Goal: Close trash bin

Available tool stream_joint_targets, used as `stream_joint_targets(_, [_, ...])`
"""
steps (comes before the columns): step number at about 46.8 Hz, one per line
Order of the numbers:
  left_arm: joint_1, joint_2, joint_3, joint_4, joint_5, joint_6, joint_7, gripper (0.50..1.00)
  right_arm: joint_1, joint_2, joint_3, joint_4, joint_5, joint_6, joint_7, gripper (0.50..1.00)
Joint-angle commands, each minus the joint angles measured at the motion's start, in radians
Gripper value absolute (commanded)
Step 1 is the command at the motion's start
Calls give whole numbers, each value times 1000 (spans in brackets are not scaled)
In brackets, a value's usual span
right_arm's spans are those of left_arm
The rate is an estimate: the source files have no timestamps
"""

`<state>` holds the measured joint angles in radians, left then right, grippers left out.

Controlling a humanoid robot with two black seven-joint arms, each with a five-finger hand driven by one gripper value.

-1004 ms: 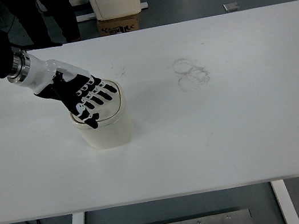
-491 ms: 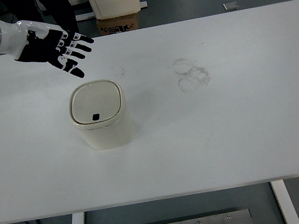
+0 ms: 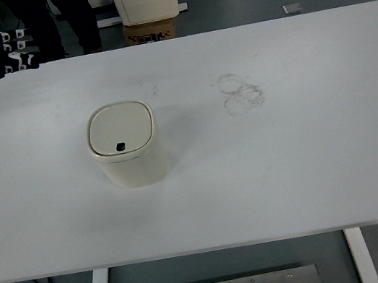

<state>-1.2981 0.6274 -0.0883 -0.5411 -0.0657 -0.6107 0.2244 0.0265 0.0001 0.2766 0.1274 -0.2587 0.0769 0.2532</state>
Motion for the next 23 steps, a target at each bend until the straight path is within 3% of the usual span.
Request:
stream_joint_targets(1, [75,2,-115,18,1,0,1,1000,1,0,0,0,-1,0,0,991])
stream_joint_targets(14, [273,-9,-430,58,1,0,-25,1000,0,0,0,0,-1,0,0,991])
stream_joint_targets(23, [365,-17,-551,99,4,0,-138,1000,0,0,0,0,-1,0,0,991])
